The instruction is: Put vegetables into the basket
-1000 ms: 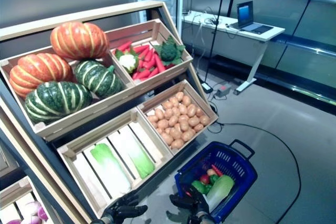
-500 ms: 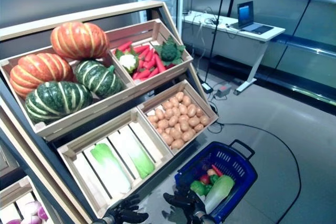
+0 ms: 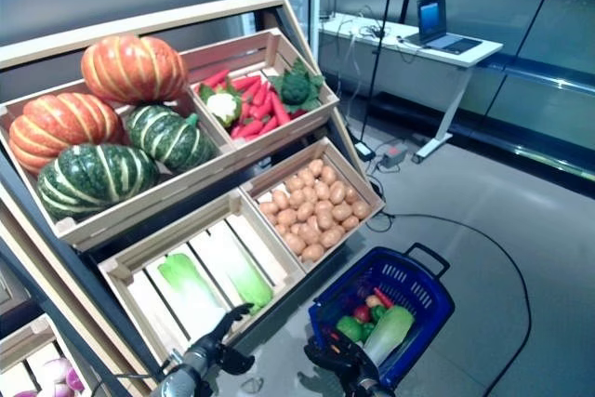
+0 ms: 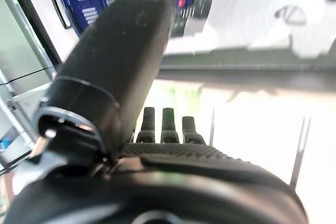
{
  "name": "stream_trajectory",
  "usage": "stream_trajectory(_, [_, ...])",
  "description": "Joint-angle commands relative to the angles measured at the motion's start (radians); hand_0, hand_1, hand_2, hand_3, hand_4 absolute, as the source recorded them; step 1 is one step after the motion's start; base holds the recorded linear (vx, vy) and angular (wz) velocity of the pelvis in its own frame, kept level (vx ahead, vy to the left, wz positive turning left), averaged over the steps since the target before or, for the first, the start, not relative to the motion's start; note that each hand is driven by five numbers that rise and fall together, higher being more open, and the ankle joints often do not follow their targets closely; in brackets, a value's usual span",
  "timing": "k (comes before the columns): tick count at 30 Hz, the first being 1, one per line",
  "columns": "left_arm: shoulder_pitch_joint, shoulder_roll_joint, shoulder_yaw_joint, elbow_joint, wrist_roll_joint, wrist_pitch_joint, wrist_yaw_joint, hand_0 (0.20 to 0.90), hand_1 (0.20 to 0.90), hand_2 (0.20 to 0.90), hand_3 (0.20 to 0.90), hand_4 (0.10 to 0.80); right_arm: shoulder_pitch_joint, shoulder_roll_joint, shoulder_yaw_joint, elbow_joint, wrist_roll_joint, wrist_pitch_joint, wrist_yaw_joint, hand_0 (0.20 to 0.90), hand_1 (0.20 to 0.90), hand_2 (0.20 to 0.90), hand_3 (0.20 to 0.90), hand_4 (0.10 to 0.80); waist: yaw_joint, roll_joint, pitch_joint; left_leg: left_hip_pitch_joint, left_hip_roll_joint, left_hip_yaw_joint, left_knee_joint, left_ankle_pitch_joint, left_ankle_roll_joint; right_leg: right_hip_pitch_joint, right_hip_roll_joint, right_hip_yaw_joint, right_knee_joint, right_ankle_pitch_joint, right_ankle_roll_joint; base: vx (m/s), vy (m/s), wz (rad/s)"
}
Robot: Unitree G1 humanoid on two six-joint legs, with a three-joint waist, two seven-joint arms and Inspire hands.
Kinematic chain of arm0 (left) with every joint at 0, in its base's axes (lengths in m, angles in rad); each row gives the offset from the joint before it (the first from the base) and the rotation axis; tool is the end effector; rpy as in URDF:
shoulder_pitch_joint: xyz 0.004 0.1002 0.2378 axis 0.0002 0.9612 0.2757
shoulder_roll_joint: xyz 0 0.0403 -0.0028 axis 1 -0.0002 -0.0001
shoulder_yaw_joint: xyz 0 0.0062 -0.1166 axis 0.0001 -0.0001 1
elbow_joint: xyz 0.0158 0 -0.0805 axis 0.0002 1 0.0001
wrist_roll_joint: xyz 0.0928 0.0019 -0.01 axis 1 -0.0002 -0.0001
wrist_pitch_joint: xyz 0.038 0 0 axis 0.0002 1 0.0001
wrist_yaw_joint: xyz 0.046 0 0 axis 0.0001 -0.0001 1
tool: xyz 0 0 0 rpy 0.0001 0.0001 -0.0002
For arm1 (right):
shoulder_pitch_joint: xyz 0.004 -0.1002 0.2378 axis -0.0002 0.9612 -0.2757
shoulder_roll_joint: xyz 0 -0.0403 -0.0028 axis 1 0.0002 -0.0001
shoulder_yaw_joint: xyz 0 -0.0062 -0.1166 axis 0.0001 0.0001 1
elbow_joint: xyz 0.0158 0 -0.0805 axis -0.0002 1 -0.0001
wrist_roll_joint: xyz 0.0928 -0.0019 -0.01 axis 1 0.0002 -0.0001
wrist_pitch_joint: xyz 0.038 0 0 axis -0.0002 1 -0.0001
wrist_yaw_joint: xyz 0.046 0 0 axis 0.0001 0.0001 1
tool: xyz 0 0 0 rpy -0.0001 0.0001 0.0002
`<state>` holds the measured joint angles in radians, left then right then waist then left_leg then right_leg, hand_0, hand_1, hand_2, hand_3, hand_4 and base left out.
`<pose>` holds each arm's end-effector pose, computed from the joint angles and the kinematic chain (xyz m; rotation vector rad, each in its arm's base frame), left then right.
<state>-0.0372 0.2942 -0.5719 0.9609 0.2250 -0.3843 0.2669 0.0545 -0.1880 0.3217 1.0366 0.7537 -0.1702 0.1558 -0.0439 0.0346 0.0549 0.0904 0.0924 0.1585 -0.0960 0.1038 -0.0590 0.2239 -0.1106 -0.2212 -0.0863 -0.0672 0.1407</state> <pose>0.1174 0.1785 -0.0998 0.6924 0.4841 -0.3683 0.0830 -0.1887 -0.1179 0.3933 0.9042 -0.1119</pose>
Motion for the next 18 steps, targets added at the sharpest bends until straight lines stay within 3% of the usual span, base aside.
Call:
stream_trajectory(1, [-0.136, 0.028, 0.027, -0.015, 0.028, -0.133, 0.013, 0.9, 0.9, 0.9, 0.9, 0.8, -0.098, 0.007, -0.033, -0.017, -0.011, -0.023, 0.024, 0.9, 0.9, 0.9, 0.9, 0.8, -0.004, 0.004, 0.047, 0.085, -0.096, 0.051, 0.009, -0.121, 0.068, -0.07, 0.059, 0.019, -0.001, 0.104, -0.091, 0.034, 0.026, -0.02])
stream_trajectory(4, [-0.122, 0.069, 0.054, -0.097, -0.019, -0.184, -0.025, 0.9, 0.9, 0.9, 0.9, 0.8, -0.076, -0.001, -0.045, -0.031, -0.021, -0.02, 0.013, 0.9, 0.9, 0.9, 0.9, 0.8, -0.006, 0.009, 0.043, 0.09, -0.098, 0.053, 0.009, -0.124, 0.068, -0.065, 0.056, 0.019, -0.001, 0.098, -0.09, 0.044, 0.033, -0.03])
stream_trajectory(9, [-0.103, 0.122, 0.096, -0.227, 0.027, -0.183, -0.047, 0.9, 0.9, 0.9, 0.9, 0.8, -0.046, -0.009, -0.07, -0.058, -0.047, -0.008, -0.016, 0.9, 0.9, 0.9, 0.9, 0.8, -0.001, 0.014, 0.043, 0.087, -0.099, 0.055, 0.009, -0.124, 0.07, -0.064, 0.053, 0.012, -0.001, 0.097, -0.088, 0.02, 0.021, -0.01])
stream_trajectory(12, [-0.109, 0.156, 0.086, -0.254, 0.149, -0.146, 0.004, 0.9, 0.9, 0.9, 0.9, 0.8, -0.051, -0.027, -0.079, -0.059, -0.076, -0.014, -0.016, 0.9, 0.9, 0.9, 0.9, 0.8, -0.004, 0.016, 0.052, 0.092, -0.1, 0.065, 0.01, -0.119, 0.069, -0.069, 0.048, 0.009, 0.011, 0.091, -0.09, 0.044, 0.054, -0.03])
stream_trajectory(15, [-0.118, 0.189, 0.063, -0.262, 0.125, -0.06, -0.032, 0.9, 0.9, 0.9, 0.9, 0.8, -0.057, -0.065, -0.083, -0.078, -0.125, -0.019, -0.011, 0.9, 0.9, 0.9, 0.9, 0.8, -0.011, 0.017, 0.074, 0.067, -0.096, 0.073, 0.064, -0.131, 0.069, -0.093, 0.039, 0.004, 0.065, 0.07, -0.094, 0.026, 0.088, -0.04])
stream_trajectory(18, [-0.142, 0.212, 0.062, -0.261, 0.157, -0.029, -0.014, 0.9, 0.9, 0.9, 0.9, 0.8, -0.071, -0.097, -0.076, -0.11, -0.132, -0.02, -0.009, 0.9, 0.9, 0.9, 0.9, 0.8, -0.011, 0.017, 0.102, 0.019, -0.091, 0.071, 0.134, -0.149, 0.074, -0.147, 0.028, -0.012, 0.165, 0.025, -0.102, -0.034, 0.046, -0.03])
